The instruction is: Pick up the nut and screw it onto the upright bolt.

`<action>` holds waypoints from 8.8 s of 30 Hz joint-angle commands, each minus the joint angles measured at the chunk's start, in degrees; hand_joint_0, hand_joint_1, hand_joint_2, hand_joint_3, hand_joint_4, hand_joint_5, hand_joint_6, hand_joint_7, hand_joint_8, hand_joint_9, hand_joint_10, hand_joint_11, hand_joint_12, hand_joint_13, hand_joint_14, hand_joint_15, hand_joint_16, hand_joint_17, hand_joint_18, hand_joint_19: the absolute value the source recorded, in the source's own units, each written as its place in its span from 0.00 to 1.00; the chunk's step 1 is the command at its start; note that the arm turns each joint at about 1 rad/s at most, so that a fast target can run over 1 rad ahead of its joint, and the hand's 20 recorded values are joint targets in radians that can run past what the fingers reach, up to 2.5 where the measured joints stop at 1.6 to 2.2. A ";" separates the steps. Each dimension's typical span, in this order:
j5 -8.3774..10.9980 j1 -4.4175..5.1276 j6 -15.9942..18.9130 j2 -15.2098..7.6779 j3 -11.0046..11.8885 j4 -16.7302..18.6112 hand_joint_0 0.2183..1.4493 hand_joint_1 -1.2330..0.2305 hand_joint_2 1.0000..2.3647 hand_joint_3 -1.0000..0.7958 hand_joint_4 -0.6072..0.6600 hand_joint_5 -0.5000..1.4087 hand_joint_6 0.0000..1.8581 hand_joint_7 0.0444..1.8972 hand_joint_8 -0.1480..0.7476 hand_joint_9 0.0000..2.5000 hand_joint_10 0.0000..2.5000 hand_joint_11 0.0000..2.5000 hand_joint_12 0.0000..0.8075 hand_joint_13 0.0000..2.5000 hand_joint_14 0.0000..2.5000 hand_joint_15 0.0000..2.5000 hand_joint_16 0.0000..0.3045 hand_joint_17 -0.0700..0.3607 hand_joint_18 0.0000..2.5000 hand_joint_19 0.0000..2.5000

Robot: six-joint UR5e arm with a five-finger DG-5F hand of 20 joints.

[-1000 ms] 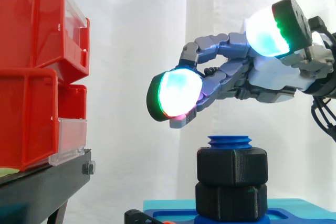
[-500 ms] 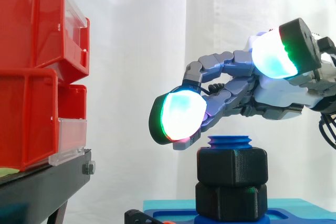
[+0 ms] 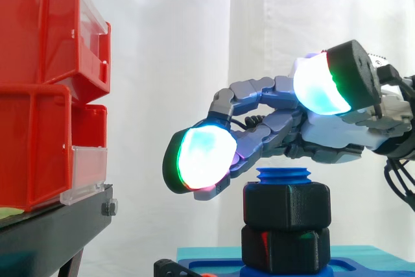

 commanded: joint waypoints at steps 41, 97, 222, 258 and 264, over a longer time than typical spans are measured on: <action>-3.43 -3.05 -5.39 -0.34 0.09 -3.57 0.24 0.67 0.00 0.28 0.65 0.24 0.27 0.65 0.45 0.31 0.00 0.00 0.34 0.16 0.00 0.00 0.11 0.34 0.04 0.00; -1.58 -0.41 -5.83 -0.43 4.04 -5.94 0.22 0.75 0.00 0.28 0.66 0.18 0.27 0.47 0.43 0.19 0.00 0.00 0.40 0.07 0.00 0.00 0.14 0.38 0.00 0.00; -1.50 -0.24 -7.59 -0.34 4.74 -7.26 0.21 0.75 0.00 0.28 0.70 0.22 0.27 0.46 0.46 0.29 0.00 0.00 0.38 0.17 0.00 0.00 0.14 0.39 0.06 0.00; -1.41 -0.24 -13.04 -0.34 5.01 -13.06 0.22 0.72 0.00 0.28 0.70 0.24 0.27 0.54 0.46 0.31 0.00 0.00 0.37 0.17 0.00 0.00 0.13 0.38 0.07 0.00; -1.41 -0.59 -13.13 -0.34 5.01 -13.06 0.23 0.69 0.00 0.28 0.64 0.26 0.27 0.62 0.46 0.32 0.00 0.00 0.36 0.18 0.00 0.00 0.13 0.37 0.08 0.00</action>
